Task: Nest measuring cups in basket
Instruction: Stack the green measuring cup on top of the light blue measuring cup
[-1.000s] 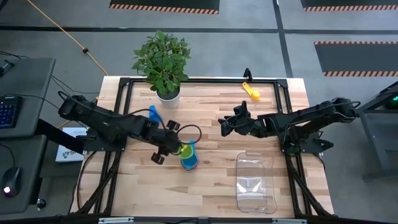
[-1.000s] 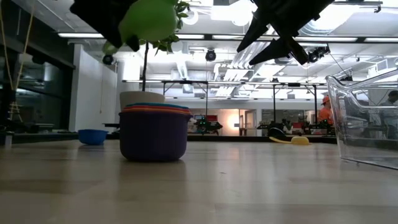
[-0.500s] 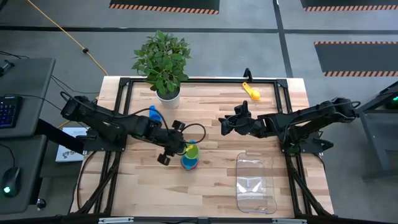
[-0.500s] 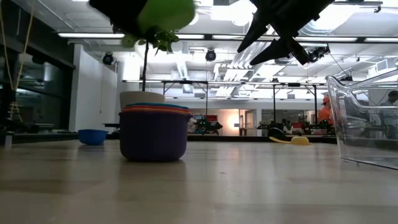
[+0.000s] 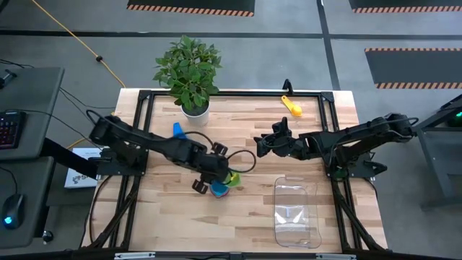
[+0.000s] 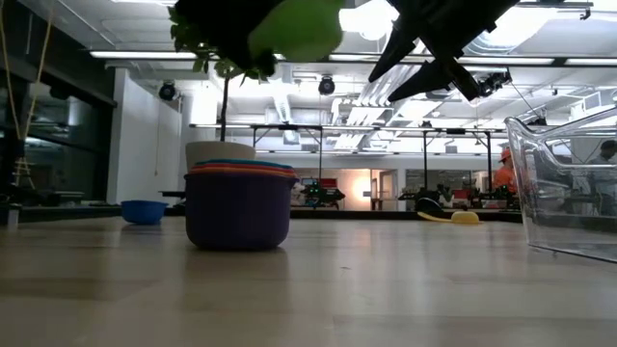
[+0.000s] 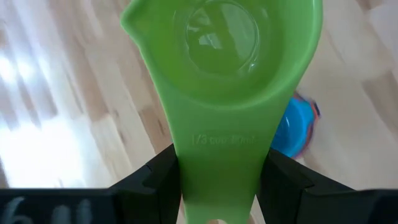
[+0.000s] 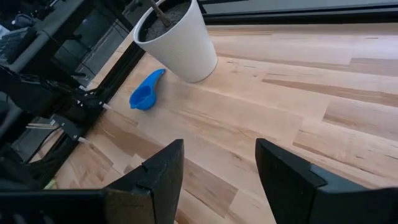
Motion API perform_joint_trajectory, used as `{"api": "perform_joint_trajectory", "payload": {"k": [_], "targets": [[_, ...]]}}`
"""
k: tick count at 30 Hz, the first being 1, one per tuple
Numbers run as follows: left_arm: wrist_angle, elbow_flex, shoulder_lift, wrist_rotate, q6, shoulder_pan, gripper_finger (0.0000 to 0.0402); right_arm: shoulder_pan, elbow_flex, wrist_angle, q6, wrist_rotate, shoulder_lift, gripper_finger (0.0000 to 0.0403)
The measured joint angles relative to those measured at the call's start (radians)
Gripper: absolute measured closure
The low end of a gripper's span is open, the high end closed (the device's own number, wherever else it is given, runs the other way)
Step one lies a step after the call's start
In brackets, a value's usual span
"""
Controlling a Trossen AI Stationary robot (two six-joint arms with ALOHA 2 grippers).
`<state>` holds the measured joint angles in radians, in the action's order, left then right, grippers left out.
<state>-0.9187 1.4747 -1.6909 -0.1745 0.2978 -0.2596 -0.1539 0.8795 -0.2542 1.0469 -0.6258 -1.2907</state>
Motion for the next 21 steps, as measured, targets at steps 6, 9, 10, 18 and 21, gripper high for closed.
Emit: {"api": "perform_joint_trajectory", "payload": {"k": [6,9,10,18,21], "targets": [[-0.087,-0.006,-0.021,0.007,0.026,-0.010,0.0245,0.000,0.000,-0.013,0.000,0.002,0.000,0.0213],[-0.076,-0.006,-0.019,0.008,0.027,-0.010,0.0245,0.000,0.000,-0.013,0.000,0.002,0.000,0.0213],[-0.074,-0.005,-0.019,0.012,0.027,-0.010,0.0245,0.000,0.000,-0.014,0.000,0.002,0.000,0.0213],[-0.106,-0.005,-0.019,0.067,0.030,-0.010,0.0245,0.000,0.000,-0.024,0.000,0.010,0.000,0.0213],[-0.106,-0.005,-0.019,0.087,0.029,-0.010,0.0245,0.000,0.000,-0.024,0.003,0.012,0.000,0.0213]]}}
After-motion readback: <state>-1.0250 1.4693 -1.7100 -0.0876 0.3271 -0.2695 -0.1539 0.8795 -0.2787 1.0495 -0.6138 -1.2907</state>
